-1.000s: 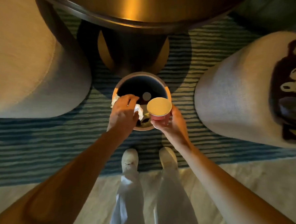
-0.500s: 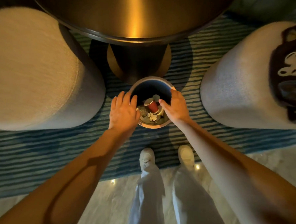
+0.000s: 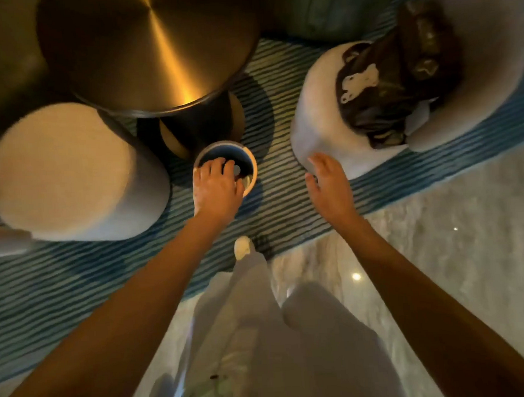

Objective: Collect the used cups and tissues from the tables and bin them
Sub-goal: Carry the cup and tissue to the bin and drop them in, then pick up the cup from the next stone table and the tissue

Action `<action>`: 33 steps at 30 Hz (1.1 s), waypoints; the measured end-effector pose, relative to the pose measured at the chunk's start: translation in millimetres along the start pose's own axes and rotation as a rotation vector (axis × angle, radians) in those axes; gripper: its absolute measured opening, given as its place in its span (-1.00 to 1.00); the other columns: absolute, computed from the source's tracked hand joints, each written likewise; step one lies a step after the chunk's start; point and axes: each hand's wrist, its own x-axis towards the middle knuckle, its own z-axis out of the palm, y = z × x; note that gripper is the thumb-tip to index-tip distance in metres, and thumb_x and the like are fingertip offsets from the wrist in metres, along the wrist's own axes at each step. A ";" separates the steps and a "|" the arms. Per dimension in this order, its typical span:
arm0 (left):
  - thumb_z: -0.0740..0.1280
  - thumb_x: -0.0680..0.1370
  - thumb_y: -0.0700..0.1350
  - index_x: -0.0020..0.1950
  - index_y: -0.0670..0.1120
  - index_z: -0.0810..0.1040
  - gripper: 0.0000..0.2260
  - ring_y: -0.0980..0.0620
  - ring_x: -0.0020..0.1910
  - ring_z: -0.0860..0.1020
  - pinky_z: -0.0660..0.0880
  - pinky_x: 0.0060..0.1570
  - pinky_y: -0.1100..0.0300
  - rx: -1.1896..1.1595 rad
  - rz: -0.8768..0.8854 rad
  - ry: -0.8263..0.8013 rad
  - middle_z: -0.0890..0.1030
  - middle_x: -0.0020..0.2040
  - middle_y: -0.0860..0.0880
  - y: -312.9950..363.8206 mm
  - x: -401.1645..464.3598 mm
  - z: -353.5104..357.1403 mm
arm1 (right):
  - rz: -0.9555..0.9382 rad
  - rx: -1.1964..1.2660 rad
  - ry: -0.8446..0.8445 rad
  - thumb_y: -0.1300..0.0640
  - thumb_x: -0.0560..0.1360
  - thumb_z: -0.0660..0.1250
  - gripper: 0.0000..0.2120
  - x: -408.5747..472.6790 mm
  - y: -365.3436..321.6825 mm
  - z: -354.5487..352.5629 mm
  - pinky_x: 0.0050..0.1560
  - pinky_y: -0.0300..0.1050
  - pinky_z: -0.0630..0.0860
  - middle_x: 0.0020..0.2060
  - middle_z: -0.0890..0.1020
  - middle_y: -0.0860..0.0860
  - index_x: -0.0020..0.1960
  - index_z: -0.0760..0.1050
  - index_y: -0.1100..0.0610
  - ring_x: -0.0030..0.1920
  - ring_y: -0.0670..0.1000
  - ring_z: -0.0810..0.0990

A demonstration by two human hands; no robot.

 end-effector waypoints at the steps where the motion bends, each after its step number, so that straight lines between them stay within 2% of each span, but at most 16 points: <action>1: 0.14 0.61 0.03 0.43 -0.14 0.32 -0.57 -0.14 0.39 0.31 0.24 0.36 -0.03 0.020 0.046 0.000 0.38 0.41 -0.14 22.2 -4.9 -1.8 | 0.026 -0.006 0.026 0.23 0.59 0.20 -0.63 -15.5 15.2 -14.0 0.42 0.10 0.26 0.31 0.43 0.31 0.35 0.39 0.35 0.36 0.28 0.37; 5: 0.13 0.61 0.06 0.45 -0.13 0.26 -0.54 -0.11 0.39 0.32 0.28 0.33 -0.01 0.120 0.238 -0.033 0.37 0.41 -0.13 119.0 -29.8 -0.1 | 0.176 -0.013 0.099 0.20 0.60 0.18 -0.63 -89.5 81.3 -65.5 0.42 0.12 0.25 0.35 0.41 0.27 0.37 0.38 0.31 0.40 0.23 0.34; 8: 0.14 0.61 0.05 0.44 -0.13 0.28 -0.55 -0.12 0.37 0.33 0.29 0.33 -0.02 0.131 0.387 -0.030 0.39 0.39 -0.12 197.5 -49.6 2.6 | 0.277 0.008 0.168 0.24 0.56 0.23 -0.65 -148.9 124.5 -107.1 0.29 0.16 0.39 0.23 0.50 0.31 0.31 0.44 0.35 0.26 0.28 0.46; 10: 0.15 0.61 0.04 0.44 -0.12 0.28 -0.56 -0.12 0.39 0.31 0.28 0.35 -0.04 0.118 0.498 -0.026 0.37 0.41 -0.11 252.6 -57.5 3.2 | 0.332 0.004 0.229 0.25 0.53 0.26 -0.67 -185.6 152.0 -136.7 0.25 0.12 0.43 0.16 0.55 0.30 0.26 0.48 0.34 0.20 0.28 0.51; 14: 0.19 0.60 0.01 0.43 -0.13 0.32 -0.57 -0.13 0.37 0.35 0.33 0.30 -0.04 0.114 0.709 0.031 0.40 0.40 -0.13 360.8 -63.1 -10.7 | 0.449 -0.106 0.299 0.13 0.60 0.21 -0.64 -242.3 209.1 -197.7 0.37 -0.01 0.26 0.28 0.49 0.21 0.35 0.42 0.24 0.33 0.20 0.41; 18: 0.17 0.60 0.01 0.42 -0.15 0.34 -0.58 -0.16 0.34 0.37 0.36 0.25 -0.07 0.111 0.879 0.097 0.42 0.37 -0.13 463.5 -47.5 -30.5 | 0.551 -0.144 0.400 0.05 0.62 0.16 -0.60 -267.8 267.0 -258.6 0.47 0.05 0.18 0.39 0.42 0.16 0.41 0.36 0.17 0.44 0.15 0.29; 25: 0.16 0.60 0.03 0.42 -0.14 0.35 -0.57 -0.14 0.33 0.37 0.33 0.29 -0.07 0.110 1.070 0.233 0.42 0.37 -0.12 637.4 20.6 -67.8 | 0.578 -0.227 0.539 0.03 0.61 0.17 -0.60 -216.5 372.7 -382.6 0.47 0.06 0.20 0.38 0.42 0.15 0.40 0.37 0.16 0.45 0.15 0.28; 29: 0.15 0.61 0.05 0.45 -0.13 0.30 -0.54 -0.14 0.39 0.30 0.26 0.36 -0.07 0.092 1.091 0.268 0.35 0.43 -0.12 735.7 83.4 -94.0 | 0.565 -0.263 0.628 0.05 0.60 0.19 -0.61 -156.1 430.8 -464.3 0.44 0.03 0.20 0.33 0.46 0.17 0.38 0.39 0.19 0.40 0.18 0.32; 33: 0.17 0.60 0.08 0.46 -0.11 0.27 -0.52 -0.13 0.41 0.27 0.24 0.38 -0.06 0.093 1.081 0.265 0.32 0.44 -0.12 828.1 146.5 -117.4 | 0.578 -0.255 0.642 0.05 0.61 0.19 -0.60 -99.3 489.4 -535.3 0.43 -0.01 0.18 0.35 0.43 0.16 0.39 0.37 0.19 0.41 0.16 0.29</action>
